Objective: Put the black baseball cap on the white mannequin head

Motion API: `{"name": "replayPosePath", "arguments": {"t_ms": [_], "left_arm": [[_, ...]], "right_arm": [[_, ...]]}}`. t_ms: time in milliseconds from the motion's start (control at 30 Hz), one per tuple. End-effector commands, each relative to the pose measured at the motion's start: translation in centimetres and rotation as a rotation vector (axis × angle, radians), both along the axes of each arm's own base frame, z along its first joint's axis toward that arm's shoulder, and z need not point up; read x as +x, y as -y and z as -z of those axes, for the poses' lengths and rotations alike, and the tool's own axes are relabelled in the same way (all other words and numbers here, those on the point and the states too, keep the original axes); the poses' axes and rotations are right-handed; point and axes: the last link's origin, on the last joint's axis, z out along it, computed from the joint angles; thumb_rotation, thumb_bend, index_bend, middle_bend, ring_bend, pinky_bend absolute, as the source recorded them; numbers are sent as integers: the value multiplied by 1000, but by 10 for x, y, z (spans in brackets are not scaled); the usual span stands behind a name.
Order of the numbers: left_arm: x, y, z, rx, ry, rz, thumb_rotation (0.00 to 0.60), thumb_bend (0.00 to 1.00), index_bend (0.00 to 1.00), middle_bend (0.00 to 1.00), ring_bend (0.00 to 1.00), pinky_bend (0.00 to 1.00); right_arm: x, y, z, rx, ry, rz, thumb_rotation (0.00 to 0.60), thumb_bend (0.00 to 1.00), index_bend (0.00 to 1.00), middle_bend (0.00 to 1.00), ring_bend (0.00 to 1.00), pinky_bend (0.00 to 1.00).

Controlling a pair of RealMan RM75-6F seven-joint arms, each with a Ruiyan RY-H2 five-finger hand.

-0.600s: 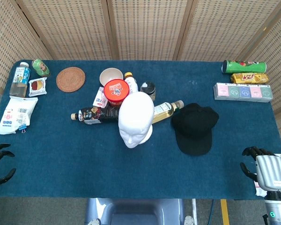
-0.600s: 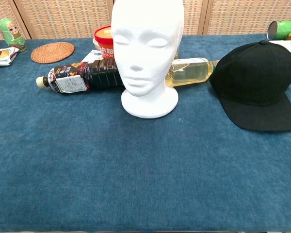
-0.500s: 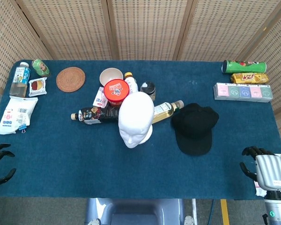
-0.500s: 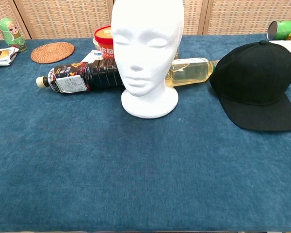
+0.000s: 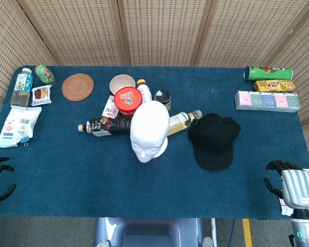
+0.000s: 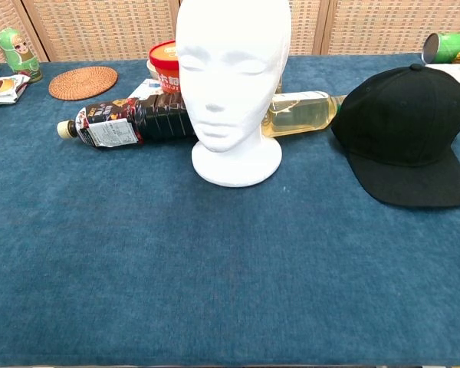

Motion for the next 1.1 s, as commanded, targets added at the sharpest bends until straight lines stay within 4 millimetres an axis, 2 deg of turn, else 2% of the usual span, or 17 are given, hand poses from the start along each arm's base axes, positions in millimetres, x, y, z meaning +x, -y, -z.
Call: {"name": "replayPosePath", "arguments": {"t_ms": [33, 367, 500, 600, 733, 833, 933, 1100], "left_arm": [[1, 0, -2, 0, -5, 4, 600, 252, 387, 239, 191, 257], [6, 1, -11, 23, -3, 22, 600, 253, 388, 240, 190, 257], [10, 1, -19, 41, -7, 38, 600, 251, 387, 240, 190, 257], [13, 0, -22, 45, -7, 44, 600, 252, 387, 240, 190, 257], [16, 0, -26, 53, -7, 51, 600, 252, 387, 240, 190, 257], [19, -1, -30, 55, -11, 58, 600, 252, 387, 240, 190, 257], [22, -2, -34, 60, -18, 66, 600, 252, 387, 240, 191, 257], [26, -4, -38, 69, -24, 78, 600, 253, 387, 240, 191, 257]], "right_arm": [[0, 0, 0, 0, 0, -3, 600, 290, 465, 482, 513, 565], [4, 5, 6, 23, 13, -37, 600, 290, 453, 488, 522, 557], [10, 11, 17, 56, 19, -88, 600, 290, 465, 525, 563, 585], [15, 17, 24, 71, 25, -127, 600, 291, 523, 592, 629, 645], [25, 27, 37, 70, 42, -188, 600, 283, 639, 735, 790, 826], [29, 36, 49, 99, 43, -195, 600, 260, 702, 821, 878, 920], [32, 43, 59, 115, 23, -204, 600, 238, 739, 873, 935, 969], [36, 48, 72, 140, 10, -204, 600, 224, 748, 903, 972, 999]]}}
